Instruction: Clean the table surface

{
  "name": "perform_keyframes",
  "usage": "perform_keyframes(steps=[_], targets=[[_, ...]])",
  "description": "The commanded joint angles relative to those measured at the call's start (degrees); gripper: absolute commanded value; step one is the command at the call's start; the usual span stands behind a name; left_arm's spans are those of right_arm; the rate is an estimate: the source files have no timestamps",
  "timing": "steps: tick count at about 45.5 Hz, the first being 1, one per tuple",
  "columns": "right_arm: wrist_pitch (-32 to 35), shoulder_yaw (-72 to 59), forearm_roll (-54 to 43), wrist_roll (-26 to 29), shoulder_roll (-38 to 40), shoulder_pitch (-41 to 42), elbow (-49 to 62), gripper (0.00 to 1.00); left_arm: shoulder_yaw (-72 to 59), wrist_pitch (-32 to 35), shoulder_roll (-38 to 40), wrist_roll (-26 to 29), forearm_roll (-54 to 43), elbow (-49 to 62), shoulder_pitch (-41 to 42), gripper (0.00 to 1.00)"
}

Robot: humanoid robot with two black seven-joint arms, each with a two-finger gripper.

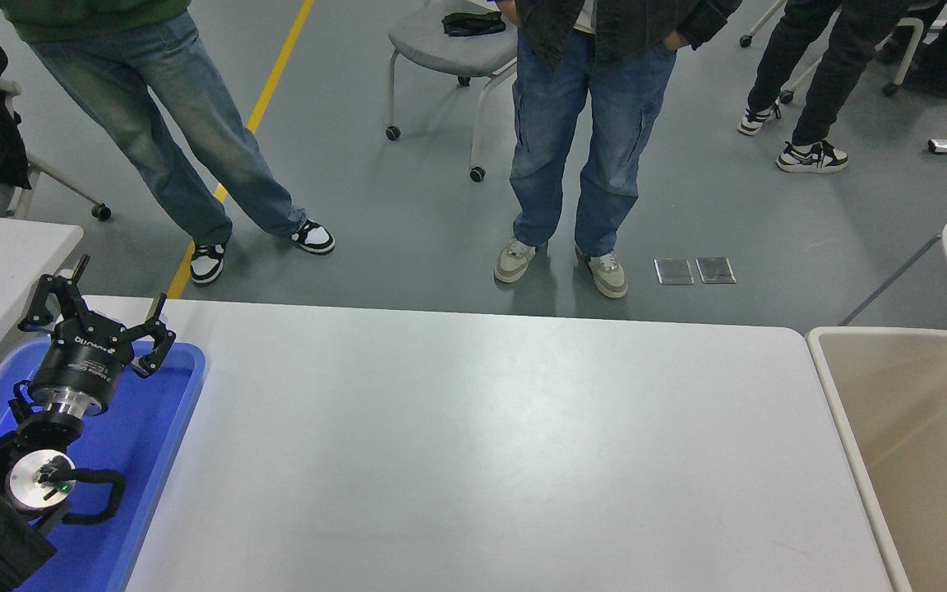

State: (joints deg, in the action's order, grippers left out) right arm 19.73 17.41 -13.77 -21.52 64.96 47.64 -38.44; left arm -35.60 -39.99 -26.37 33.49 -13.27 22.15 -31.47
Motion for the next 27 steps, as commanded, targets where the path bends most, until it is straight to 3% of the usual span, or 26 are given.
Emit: perform_keyframes(steps=[1,18,27], targets=[[0.5,0.4,5.9,0.3,-9.4,-3.6,15.7,0.00,0.0,0.0,0.0,0.0,0.0,0.0,0.0,1.00],[0.0,1.0,21.1,0.5,-26.6,-11.1,31.7,0.00,0.0,0.0,0.0,0.0,0.0,0.0,0.0,1.00],[-0.9,1.2,22.3,0.3,-35.0,-12.7,40.2,0.00,0.0,0.0,0.0,0.0,0.0,0.0,0.0,1.00]])
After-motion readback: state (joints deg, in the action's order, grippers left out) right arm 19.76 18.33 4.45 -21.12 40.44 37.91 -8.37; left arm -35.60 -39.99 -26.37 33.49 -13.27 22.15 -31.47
